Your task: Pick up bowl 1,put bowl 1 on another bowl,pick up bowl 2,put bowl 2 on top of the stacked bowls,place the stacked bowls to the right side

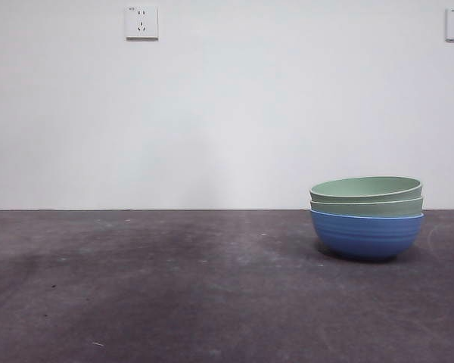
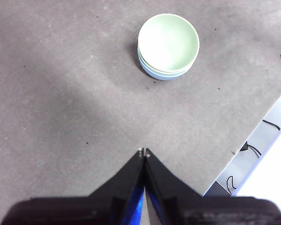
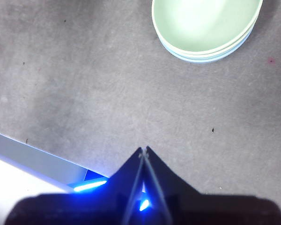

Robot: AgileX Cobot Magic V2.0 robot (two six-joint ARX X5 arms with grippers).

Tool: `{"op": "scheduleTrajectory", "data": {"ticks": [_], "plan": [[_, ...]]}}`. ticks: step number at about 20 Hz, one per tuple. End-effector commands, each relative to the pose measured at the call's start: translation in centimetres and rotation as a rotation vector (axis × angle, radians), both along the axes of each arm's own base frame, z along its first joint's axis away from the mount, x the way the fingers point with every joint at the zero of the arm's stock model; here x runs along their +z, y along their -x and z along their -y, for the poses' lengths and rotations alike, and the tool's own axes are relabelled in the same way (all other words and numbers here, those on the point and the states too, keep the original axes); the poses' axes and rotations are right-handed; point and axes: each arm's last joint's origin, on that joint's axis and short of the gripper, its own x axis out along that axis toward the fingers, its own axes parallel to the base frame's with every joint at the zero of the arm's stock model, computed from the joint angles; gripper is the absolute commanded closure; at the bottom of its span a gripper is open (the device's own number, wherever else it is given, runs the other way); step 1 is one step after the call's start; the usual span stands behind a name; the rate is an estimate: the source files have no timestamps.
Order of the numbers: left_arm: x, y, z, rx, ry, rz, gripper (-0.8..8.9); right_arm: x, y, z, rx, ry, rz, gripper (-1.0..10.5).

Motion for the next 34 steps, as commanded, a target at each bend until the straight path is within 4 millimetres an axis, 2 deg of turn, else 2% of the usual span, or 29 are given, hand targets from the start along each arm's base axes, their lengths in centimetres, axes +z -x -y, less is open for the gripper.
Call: {"op": "scheduleTrajectory", "data": {"ticks": [1, 3, 5, 8, 11, 13, 16, 18, 21, 24, 29, 34], "plan": [[-0.3, 0.3, -0.1, -0.011, -0.032, -0.033, 8.17, -0.1, 0.0, 0.0, -0.002, 0.003, -0.002, 9.4], [-0.3, 0.2, -0.1, -0.005, -0.027, -0.023, 8.17, -0.1, 0.0, 0.0, -0.002, 0.002, -0.002, 9.4], [0.3, 0.0, -1.2, 0.016, -0.013, 0.023, 8.17, -0.1, 0.0, 0.0, -0.002, 0.002, -0.002, 9.4], [2.9, -0.4, -3.0, 0.030, 0.113, 0.271, 8.17, -0.1, 0.0, 0.0, -0.002, 0.002, -0.002, 9.4], [6.1, 1.0, -5.8, -0.050, 0.223, 0.544, 8.17, -0.1, 0.0, 0.0, -0.003, 0.003, -0.002, 9.4], [7.5, 2.5, -7.8, -0.034, 0.237, 0.662, 8.17, -0.1, 0.0, 0.0, -0.002, 0.002, -0.002, 9.4], [8.0, 4.9, -10.2, 0.073, 0.207, 0.754, 8.17, -0.1, 0.0, 0.0, -0.002, 0.002, 0.000, 9.4], [7.0, 6.0, -11.3, 0.134, 0.193, 0.839, 8.17, -0.1, 0.0, 0.0, -0.002, 0.002, 0.000, 9.4], [3.1, 7.0, -12.3, 0.197, 0.178, 0.970, 8.17, -0.1, 0.0, 0.0, -0.002, 0.002, 0.000, 9.4], [-2.9, 7.5, -13.0, 0.254, 0.176, 1.031, 8.17, -0.1, 0.0, 0.0, -0.002, 0.002, 0.000, 9.4], [-13.5, 8.8, -13.7, 0.429, 0.181, 0.975, 8.17, -0.1, 0.0, 0.0, -0.002, 0.002, 0.000, 9.4], [-21.8, 9.6, -13.9, 0.548, 0.196, 0.905, 8.17, -0.1, 0.0, 0.0, -0.002, 0.002, 0.000, 9.4]]}}
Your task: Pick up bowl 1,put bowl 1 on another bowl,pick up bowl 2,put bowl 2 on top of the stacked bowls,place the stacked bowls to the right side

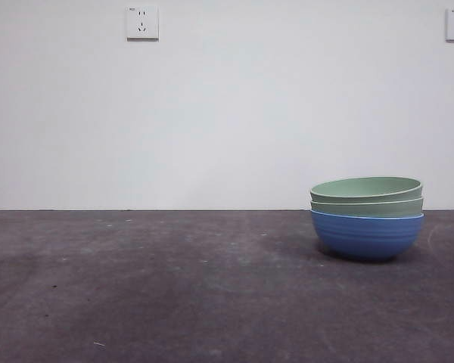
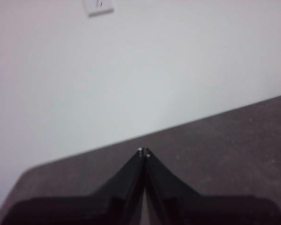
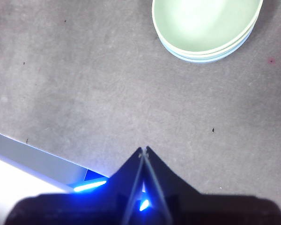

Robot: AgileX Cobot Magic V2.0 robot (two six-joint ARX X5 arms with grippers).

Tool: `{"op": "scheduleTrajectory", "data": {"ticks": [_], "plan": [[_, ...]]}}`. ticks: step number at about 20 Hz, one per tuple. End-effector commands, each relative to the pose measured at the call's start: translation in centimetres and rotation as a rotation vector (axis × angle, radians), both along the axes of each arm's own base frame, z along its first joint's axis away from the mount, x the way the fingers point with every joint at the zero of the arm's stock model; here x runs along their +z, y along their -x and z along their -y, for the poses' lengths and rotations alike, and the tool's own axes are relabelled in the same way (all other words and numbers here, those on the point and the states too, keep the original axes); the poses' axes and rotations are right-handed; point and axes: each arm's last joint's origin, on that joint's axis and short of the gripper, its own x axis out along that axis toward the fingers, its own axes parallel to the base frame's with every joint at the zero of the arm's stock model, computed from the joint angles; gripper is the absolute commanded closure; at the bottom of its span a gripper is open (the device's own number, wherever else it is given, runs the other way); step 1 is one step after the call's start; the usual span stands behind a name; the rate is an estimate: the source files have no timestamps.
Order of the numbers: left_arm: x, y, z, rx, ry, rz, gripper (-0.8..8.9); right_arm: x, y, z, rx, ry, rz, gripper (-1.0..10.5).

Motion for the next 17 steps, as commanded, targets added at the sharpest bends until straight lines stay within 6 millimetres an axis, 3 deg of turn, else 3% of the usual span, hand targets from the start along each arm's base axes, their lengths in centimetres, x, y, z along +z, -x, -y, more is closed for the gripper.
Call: {"op": "scheduleTrajectory", "data": {"ticks": [1, 5, 9, 17], "plan": [[-3.4, 0.0, -0.1, 0.039, 0.050, -0.037, 8.17, -0.1, 0.0, 0.0, -0.003, 0.002, -0.001, 9.4], [-7.3, 0.1, -0.2, 0.046, 0.076, -0.078, 8.17, -0.1, 0.0, 0.0, -0.003, 0.002, -0.001, 9.4], [-10.1, 0.0, -0.2, 0.070, 0.105, -0.112, 8.17, -0.1, 0.0, 0.0, -0.003, 0.002, -0.001, 9.4], [-11.9, 0.4, -0.2, 0.070, 0.125, -0.283, 8.17, -0.1, 0.0, 0.0, -0.003, 0.002, -0.001, 9.4]]}}
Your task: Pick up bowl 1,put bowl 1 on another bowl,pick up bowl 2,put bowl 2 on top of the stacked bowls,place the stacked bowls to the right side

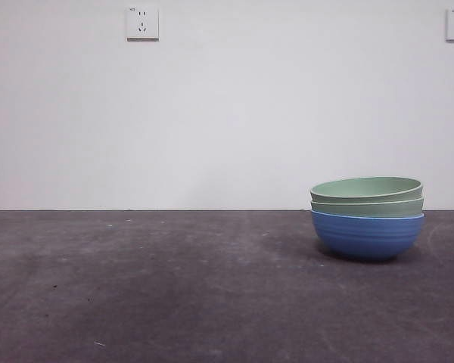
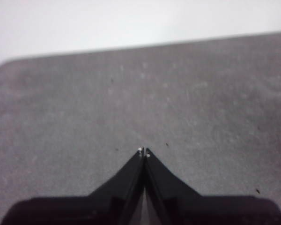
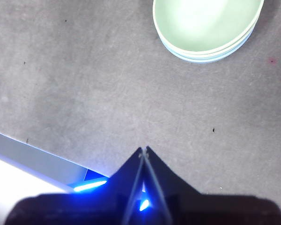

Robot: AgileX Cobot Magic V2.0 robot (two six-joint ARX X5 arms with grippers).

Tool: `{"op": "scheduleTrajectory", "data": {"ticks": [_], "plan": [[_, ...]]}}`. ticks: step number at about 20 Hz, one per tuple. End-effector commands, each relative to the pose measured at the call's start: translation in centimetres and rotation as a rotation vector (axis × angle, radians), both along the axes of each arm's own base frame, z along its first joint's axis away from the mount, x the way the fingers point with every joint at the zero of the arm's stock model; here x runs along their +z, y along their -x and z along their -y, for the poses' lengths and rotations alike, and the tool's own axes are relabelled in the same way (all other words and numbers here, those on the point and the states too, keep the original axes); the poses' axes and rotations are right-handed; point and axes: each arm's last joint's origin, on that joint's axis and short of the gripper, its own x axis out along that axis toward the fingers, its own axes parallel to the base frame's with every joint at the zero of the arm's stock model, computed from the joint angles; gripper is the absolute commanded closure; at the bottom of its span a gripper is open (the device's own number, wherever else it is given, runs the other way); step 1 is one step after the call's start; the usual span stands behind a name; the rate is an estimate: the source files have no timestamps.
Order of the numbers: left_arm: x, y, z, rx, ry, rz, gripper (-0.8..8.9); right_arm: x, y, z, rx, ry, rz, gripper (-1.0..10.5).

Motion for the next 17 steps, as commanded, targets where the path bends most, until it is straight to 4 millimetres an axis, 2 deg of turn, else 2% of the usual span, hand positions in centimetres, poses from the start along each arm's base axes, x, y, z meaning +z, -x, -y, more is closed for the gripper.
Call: {"op": "scheduleTrajectory", "data": {"ticks": [1, 17], "plan": [[-0.46, -0.01, -0.02, 0.005, 0.026, -0.011, 8.17, -0.11, 0.00, -0.01, -0.002, 0.002, -0.002, 9.4], [-0.41, -0.02, -0.03, 0.014, 0.054, -0.009, 8.17, -0.11, 0.00, -0.01, -0.002, 0.002, -0.002, 9.4]]}}
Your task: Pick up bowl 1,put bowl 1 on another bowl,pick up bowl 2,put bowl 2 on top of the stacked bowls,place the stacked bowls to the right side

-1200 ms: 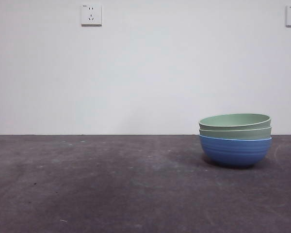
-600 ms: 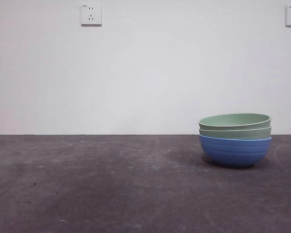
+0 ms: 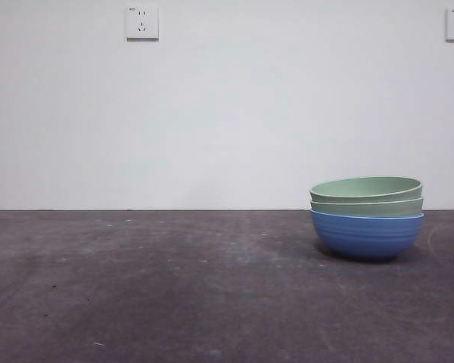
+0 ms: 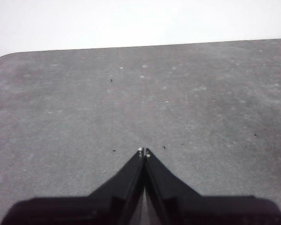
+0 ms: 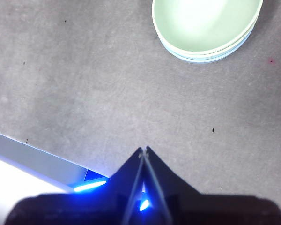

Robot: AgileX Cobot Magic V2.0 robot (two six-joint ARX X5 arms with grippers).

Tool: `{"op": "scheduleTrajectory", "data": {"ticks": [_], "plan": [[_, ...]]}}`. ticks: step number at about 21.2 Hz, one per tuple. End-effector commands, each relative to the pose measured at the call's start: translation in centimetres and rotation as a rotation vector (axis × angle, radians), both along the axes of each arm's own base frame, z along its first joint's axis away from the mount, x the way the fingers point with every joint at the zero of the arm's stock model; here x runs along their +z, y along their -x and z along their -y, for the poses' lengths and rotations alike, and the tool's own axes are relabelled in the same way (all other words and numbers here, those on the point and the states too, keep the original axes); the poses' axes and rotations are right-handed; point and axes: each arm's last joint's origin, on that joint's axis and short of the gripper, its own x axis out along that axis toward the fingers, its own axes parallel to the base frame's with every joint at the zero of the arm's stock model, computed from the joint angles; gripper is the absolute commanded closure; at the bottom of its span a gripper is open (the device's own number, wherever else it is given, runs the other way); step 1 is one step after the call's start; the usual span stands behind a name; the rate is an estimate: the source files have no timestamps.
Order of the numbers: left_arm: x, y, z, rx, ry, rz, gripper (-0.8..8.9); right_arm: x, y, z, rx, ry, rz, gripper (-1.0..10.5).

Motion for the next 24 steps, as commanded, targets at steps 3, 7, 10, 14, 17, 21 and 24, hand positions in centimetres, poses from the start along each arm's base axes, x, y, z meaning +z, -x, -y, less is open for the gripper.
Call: {"op": "scheduleTrajectory", "data": {"ticks": [3, 7, 10, 14, 17, 21, 24], "plan": [[-0.5, 0.0, 0.0, 0.006, 0.010, -0.011, 8.17, 0.7, 0.6, 0.7, 0.022, 0.048, 0.111, 9.4], [-0.5, 0.0, 0.0, 0.006, 0.010, -0.011, 8.17, 2.4, 3.1, 2.5, -0.074, -0.043, 0.504, 9.4], [-0.5, 0.0, 0.0, 0.006, 0.010, -0.011, 8.17, -0.7, 5.0, 3.7, -0.154, -0.045, 0.680, 9.4], [-0.5, 0.0, 0.0, 0.006, 0.010, -0.011, 8.17, -6.7, 6.1, 4.0, -0.181, -0.066, 0.874, 9.4], [-0.5, 0.0, 0.0, 0.006, 0.010, -0.011, 8.17, -10.0, 6.5, 4.1, -0.193, -0.092, 0.938, 9.4], [-0.5, 0.0, 0.0, 0.006, 0.010, -0.011, 8.17, -13.0, 7.1, 4.2, -0.222, -0.073, 0.955, 9.4], [-0.5, 0.0, 0.0, 0.006, 0.010, -0.011, 8.17, -15.1, 7.3, 4.2, -0.244, -0.067, 0.940, 9.4]]}}
